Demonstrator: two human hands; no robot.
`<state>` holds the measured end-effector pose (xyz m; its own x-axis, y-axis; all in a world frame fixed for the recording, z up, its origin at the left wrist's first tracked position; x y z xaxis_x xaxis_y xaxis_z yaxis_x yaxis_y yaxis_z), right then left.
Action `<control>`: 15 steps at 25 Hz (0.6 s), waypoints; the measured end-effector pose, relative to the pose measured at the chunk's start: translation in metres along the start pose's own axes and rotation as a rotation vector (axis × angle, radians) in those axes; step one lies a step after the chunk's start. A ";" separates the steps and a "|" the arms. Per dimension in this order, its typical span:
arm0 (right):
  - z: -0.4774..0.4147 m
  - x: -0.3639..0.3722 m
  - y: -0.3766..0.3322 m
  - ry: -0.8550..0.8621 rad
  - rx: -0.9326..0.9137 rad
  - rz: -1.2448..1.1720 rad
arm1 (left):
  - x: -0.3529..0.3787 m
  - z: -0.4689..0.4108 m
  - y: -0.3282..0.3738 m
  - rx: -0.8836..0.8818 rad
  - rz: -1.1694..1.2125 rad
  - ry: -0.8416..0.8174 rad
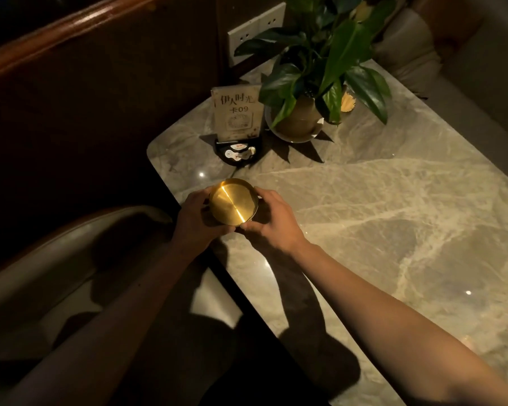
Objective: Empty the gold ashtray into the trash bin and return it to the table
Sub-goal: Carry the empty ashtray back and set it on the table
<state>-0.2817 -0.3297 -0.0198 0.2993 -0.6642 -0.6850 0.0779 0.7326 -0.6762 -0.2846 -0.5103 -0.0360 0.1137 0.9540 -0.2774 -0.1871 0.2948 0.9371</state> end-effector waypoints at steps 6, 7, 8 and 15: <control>-0.043 0.015 -0.009 -0.016 0.034 0.056 | -0.019 -0.038 -0.011 0.025 -0.033 0.020; -0.049 0.017 -0.011 -0.019 0.042 0.064 | -0.023 -0.044 -0.014 0.015 -0.036 0.028; -0.056 0.020 -0.012 -0.021 0.045 0.065 | -0.026 -0.050 -0.017 0.010 -0.036 0.031; -0.075 0.035 -0.014 -0.039 0.061 0.082 | -0.032 -0.066 -0.031 0.009 -0.101 0.017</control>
<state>-0.3441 -0.3741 -0.0544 0.3437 -0.5963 -0.7255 0.1090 0.7927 -0.5998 -0.3464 -0.5462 -0.0702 0.1146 0.9202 -0.3743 -0.1670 0.3893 0.9059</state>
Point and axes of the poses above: each hand's wrist, its own z-axis away from the middle knuckle, its own x-axis out of the palm, y = z × x, the point moved 9 cm from there along -z, towards the middle knuckle, and after that the axes turned 11 degrees about z, right-handed, at the moved point
